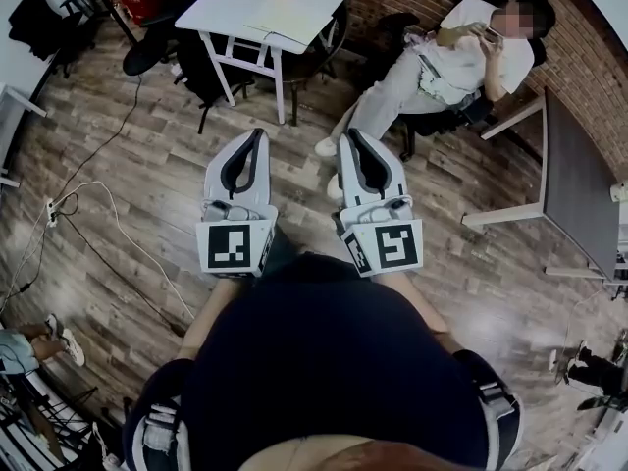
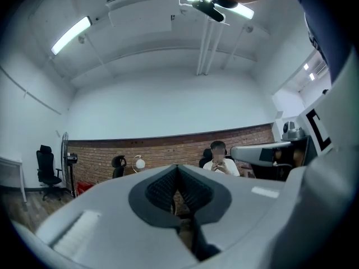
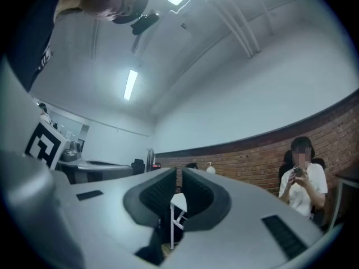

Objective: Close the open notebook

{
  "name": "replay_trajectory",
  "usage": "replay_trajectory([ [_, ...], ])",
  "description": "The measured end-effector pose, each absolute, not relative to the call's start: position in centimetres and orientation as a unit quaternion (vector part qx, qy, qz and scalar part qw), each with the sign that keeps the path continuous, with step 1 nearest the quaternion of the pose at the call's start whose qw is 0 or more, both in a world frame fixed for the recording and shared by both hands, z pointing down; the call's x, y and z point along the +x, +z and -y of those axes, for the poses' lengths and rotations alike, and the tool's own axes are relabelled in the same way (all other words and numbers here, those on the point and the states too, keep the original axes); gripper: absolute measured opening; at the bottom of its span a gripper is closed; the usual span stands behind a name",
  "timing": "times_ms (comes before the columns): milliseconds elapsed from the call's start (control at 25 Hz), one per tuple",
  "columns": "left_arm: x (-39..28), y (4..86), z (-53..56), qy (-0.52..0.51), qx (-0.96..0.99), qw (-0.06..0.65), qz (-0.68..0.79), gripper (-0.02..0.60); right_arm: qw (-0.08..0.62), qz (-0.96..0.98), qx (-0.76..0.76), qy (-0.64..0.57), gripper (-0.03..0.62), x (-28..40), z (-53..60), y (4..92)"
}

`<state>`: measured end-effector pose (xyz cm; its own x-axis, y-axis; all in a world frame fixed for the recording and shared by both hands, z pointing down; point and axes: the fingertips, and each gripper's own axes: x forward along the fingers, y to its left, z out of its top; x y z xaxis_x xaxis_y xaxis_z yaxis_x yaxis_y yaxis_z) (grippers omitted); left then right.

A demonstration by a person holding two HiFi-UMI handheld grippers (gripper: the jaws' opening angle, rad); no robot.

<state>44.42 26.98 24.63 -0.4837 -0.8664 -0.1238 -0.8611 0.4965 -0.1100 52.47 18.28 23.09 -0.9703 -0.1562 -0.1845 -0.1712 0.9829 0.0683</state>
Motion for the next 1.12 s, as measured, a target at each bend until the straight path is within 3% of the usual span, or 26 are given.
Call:
replay_trajectory([
  [200,40.2,25.0,-25.5,-0.018,-0.506,0.075,-0.859,0.006,0.073,-0.992,-0.092,0.039,0.024,48.7,-16.6,23.8],
  [320,37.0,25.5,-24.5,-0.024,-0.514,0.055,-0.855,0.006,0.064,-0.992,-0.103,0.034,0.086,45.2,-15.6,24.3],
  [1120,14.3,23.6,-19.2,-0.03,-0.619,0.048,-0.784,0.006,0.055,-0.971,-0.23,0.024,0.089,23.4,-11.7,23.6],
])
